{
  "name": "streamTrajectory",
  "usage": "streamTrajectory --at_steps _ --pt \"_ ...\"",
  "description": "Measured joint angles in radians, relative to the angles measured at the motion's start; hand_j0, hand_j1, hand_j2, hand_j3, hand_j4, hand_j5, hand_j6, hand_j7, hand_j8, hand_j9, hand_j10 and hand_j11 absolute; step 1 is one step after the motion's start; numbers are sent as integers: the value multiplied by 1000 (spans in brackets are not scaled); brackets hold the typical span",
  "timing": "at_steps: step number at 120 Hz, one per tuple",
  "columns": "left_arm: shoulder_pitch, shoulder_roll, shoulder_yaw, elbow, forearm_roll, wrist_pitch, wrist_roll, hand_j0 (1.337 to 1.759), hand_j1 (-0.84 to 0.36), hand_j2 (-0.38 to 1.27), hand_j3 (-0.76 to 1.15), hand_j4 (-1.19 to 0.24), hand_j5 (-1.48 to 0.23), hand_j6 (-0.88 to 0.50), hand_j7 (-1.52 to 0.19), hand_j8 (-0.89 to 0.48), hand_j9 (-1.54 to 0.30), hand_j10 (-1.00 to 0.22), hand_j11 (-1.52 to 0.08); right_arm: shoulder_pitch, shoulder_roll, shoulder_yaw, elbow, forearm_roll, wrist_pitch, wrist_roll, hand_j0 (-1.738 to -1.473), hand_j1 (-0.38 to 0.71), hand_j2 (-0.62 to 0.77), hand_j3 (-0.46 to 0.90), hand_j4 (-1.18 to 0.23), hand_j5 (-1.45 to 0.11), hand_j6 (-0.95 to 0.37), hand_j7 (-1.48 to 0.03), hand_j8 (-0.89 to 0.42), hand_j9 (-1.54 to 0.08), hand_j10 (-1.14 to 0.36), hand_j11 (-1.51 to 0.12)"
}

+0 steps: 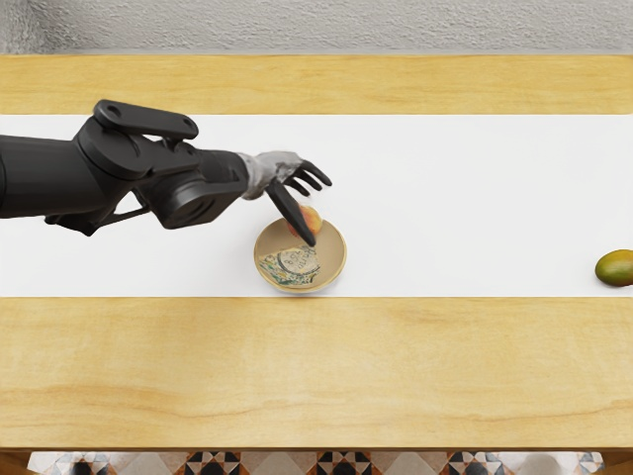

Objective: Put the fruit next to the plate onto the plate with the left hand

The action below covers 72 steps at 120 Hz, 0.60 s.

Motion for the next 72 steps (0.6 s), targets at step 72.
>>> streamTrajectory --at_steps 72 --pt "-175 553 357 -184 -10 -628 -172 1658 317 11 0 -31 -44 -25 -42 -22 -42 -27 -43 0 0 0 0 0 0 0 -1658 -349 0 0 0 0 -1 0 0 0 0 0"
